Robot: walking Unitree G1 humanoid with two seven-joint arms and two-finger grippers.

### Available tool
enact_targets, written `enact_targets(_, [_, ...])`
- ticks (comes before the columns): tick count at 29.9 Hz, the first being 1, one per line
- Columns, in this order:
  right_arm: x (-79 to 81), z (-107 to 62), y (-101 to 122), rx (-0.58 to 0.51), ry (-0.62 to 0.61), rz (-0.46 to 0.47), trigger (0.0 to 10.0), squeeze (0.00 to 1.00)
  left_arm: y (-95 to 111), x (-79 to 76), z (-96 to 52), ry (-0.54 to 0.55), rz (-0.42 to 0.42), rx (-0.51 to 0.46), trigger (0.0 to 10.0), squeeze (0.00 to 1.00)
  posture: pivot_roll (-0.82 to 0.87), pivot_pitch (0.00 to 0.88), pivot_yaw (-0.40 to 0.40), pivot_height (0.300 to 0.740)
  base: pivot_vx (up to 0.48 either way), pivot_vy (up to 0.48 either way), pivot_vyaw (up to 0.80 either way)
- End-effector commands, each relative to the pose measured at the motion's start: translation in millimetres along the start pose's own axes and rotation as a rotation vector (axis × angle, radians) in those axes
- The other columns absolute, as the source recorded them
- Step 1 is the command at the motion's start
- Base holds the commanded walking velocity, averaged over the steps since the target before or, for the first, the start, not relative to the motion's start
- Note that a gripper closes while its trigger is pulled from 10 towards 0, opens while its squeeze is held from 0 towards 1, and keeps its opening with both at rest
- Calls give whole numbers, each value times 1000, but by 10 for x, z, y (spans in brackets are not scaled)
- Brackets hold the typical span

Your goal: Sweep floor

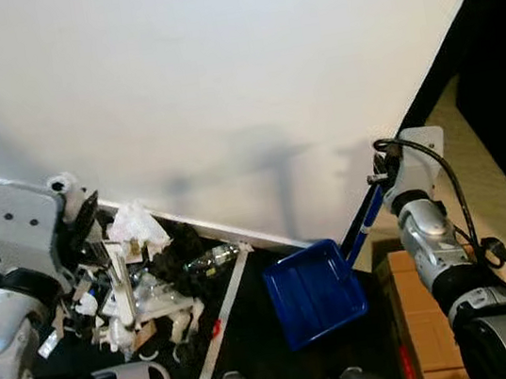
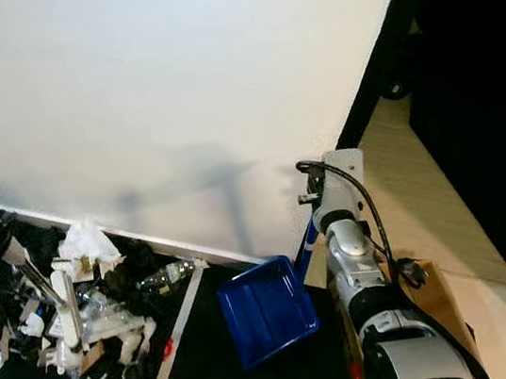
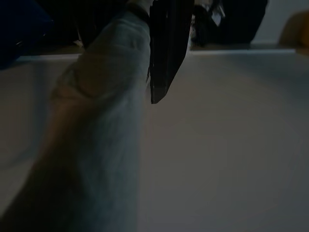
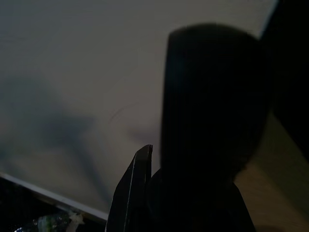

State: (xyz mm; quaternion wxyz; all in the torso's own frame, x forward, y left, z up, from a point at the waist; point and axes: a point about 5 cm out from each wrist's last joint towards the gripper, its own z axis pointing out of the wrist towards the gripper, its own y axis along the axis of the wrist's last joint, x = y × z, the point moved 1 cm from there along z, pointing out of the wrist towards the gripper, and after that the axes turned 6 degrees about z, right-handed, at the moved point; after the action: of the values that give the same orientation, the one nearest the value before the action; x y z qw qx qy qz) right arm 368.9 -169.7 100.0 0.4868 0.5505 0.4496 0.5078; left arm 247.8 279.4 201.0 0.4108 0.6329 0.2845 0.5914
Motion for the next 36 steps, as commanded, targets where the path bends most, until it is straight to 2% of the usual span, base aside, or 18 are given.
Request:
enact_targets(1, [30,1,-20,12,-1,11,10000,0,-202,-37,23,-28,59,2,10000,0,299,173,-102,740,0,0,0])
enact_targets(6, [21,-9,-15,4,9,3,10000,0,-300,-46,89,13,31,-8,10000,0,268,188,-109,740,0,0,0])
enact_targets(12, [-206,-37,0,-4,-37,-33,10000,0,-353,-90,116,-94,25,19,10000,0,240,216,-99,740,0,0,0])
enact_targets(14, [-269,-52,-7,-3,-58,-44,10000,0,-486,-176,64,-159,-34,87,10000,0,226,223,-89,740,0,0,0])
enact_targets(15, [-288,-59,-7,-6,-64,-46,10000,0,-506,-268,21,-195,-99,96,10000,0,220,227,-82,740,0,0,0])
enact_targets(17, [-297,-63,-6,-8,-67,-47,10000,0,-514,-329,-4,-218,-141,89,10000,0,218,229,-79,740,0,0,0])
enact_targets(18, [-311,-72,-9,-9,-71,-48,10000,0,-458,-424,-43,-250,-158,63,10000,0,211,236,-73,740,0,0,0])
enact_targets(19, [-335,-90,-28,-6,-78,-47,10000,0,-311,-573,-105,-291,-240,28,10000,0,211,238,-71,740,0,0,0])
enact_targets(20, [-340,-94,-32,-5,-80,-47,10000,0,-276,-606,-119,-300,-260,20,10000,0,211,238,-71,740,0,0,0])
enact_targets(22, [-345,-103,-43,-3,-82,-46,10000,0,-263,-652,-155,-316,-222,39,10000,0,220,240,-67,740,0,0,0])
enact_targets(23, [-347,-118,-65,1,-83,-47,10000,0,-269,-782,-277,-394,-108,53,10000,0,227,239,-68,740,0,0,0])
enact_targets(24, [-343,-123,-77,5,-82,-46,10000,0,-298,-846,-350,-424,-91,65,10000,0,231,239,-69,740,0,0,0])
enact_targets(25, [-343,-123,-77,5,-82,-46,10000,0,-298,-846,-350,-424,-91,65,10000,0,231,239,-69,740,0,0,0])
enact_targets(28, [-312,-123,-100,16,-71,-46,10000,0,-344,-1053,-533,-458,-222,-6,10000,0,231,238,-81,740,0,0,0])
enact_targets(31, [-295,-117,-101,20,-65,-47,10000,0,-382,-1099,-531,-429,-266,-14,10000,0,235,233,-85,740,0,0,0])
enact_targets(34, [-264,-95,-84,22,-53,-45,10000,0,-365,-1154,-352,-342,-358,-48,10000,0,234,229,-101,740,0,0,0])
enact_targets(35, [-251,-84,-67,18,-47,-46,10000,0,-251,-1127,-232,-310,-361,-93,10000,0,235,229,-102,740,0,0,0])
enact_targets(36, [-246,-79,-56,14,-44,-44,10000,0,-162,-1073,-206,-312,-365,-118,10000,0,237,228,-99,740,0,0,0])
